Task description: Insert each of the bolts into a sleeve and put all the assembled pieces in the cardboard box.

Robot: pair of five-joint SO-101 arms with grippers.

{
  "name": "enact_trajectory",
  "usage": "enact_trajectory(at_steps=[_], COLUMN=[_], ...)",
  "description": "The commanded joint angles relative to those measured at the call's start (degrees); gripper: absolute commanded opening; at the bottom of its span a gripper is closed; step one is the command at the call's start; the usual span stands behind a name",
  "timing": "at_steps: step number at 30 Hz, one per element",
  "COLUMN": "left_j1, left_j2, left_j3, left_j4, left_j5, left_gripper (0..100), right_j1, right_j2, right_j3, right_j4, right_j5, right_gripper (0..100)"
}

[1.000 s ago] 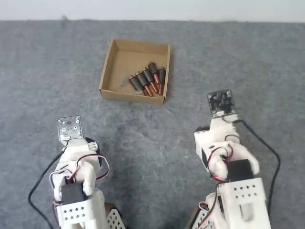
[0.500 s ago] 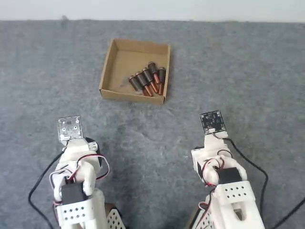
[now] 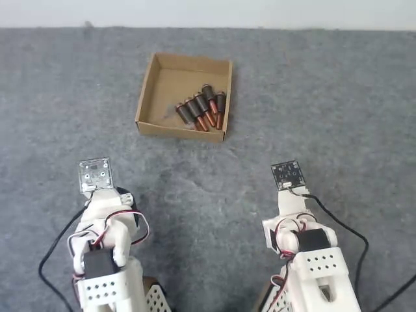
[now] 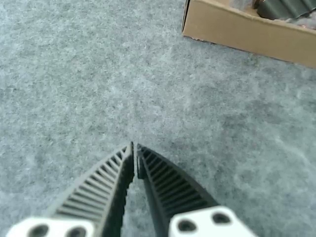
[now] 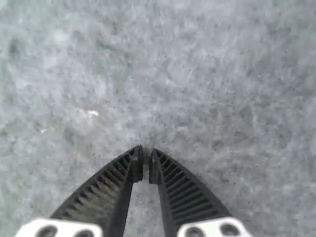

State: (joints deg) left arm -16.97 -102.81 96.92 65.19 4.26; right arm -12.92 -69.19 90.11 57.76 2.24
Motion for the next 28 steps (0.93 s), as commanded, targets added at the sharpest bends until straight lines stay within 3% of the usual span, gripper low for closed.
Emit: enact_trajectory(at_steps=[1, 13, 25, 28], left_j1=[-0.3, -0.2, -0.2, -0.2], left_j2=[0.1, 0.1, 0.1, 0.1], left_j3=[-0.3, -0.3, -0.3, -0.3], left_j4=[0.4, 0.4, 0.4, 0.4], left_j5=[-0.1, -0.1, -0.1, -0.1], left_gripper=[1, 1, 1, 1], right_j1=[0.5, 0.7, 0.4, 0.5], right_j2=[0.0, -1.3, -34.1, -34.9], right_j3=[-1.2, -0.8, 6.3, 6.3], right_j4=[0.7, 1.0, 15.8, 17.3], right_j5=[1.3, 1.3, 1.2, 1.2], right_gripper=[0.6, 0.6, 0.6, 0.6])
